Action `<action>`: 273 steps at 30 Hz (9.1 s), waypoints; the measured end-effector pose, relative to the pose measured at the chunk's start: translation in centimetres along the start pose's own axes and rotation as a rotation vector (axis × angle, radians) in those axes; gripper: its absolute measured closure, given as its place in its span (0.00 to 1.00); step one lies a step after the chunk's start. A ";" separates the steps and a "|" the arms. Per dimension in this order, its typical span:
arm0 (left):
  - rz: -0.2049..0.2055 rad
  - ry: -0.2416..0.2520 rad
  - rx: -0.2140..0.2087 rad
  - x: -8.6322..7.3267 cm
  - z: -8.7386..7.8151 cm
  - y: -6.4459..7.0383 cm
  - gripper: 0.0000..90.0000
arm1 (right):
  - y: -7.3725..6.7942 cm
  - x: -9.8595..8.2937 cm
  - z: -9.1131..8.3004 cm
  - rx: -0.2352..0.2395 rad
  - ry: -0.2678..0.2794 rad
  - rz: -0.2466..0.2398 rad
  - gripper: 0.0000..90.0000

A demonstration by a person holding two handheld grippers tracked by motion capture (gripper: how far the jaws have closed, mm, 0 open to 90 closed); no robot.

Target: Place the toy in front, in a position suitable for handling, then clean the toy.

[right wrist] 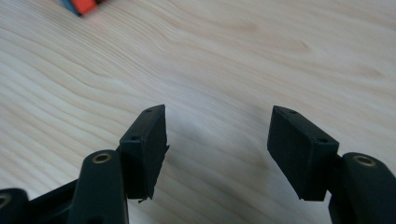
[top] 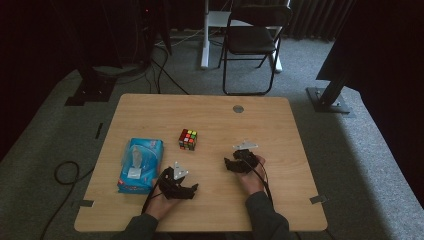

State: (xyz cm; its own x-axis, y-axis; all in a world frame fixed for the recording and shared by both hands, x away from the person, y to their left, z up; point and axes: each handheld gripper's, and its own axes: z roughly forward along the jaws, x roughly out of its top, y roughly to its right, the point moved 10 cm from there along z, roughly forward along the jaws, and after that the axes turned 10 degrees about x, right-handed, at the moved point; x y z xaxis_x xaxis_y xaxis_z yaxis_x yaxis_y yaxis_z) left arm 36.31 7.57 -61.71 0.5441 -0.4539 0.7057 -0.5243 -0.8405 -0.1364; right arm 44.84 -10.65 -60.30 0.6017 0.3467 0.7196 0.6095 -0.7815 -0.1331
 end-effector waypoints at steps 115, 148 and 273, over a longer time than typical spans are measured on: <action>-0.023 0.009 0.019 -0.4 -0.7 0.0 0.23 | -8.1 4.6 7.3 0.288 -0.032 -0.327 0.38; -0.103 0.104 0.073 2.6 -10.4 -6.7 0.48 | -8.2 2.1 5.0 0.288 -0.009 -0.296 0.37; -0.257 0.193 0.265 5.3 -14.4 -16.1 0.99 | -8.0 1.7 5.0 0.308 -0.015 -0.292 0.37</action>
State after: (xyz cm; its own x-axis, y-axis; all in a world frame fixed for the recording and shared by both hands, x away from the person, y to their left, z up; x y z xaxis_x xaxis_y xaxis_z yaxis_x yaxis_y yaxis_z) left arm 38.20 23.00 -45.73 0.4896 -0.1769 0.8538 -0.1874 -0.9777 -0.0951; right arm 43.51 -1.22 -61.39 0.3866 0.5399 0.7477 0.8801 -0.4583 -0.1241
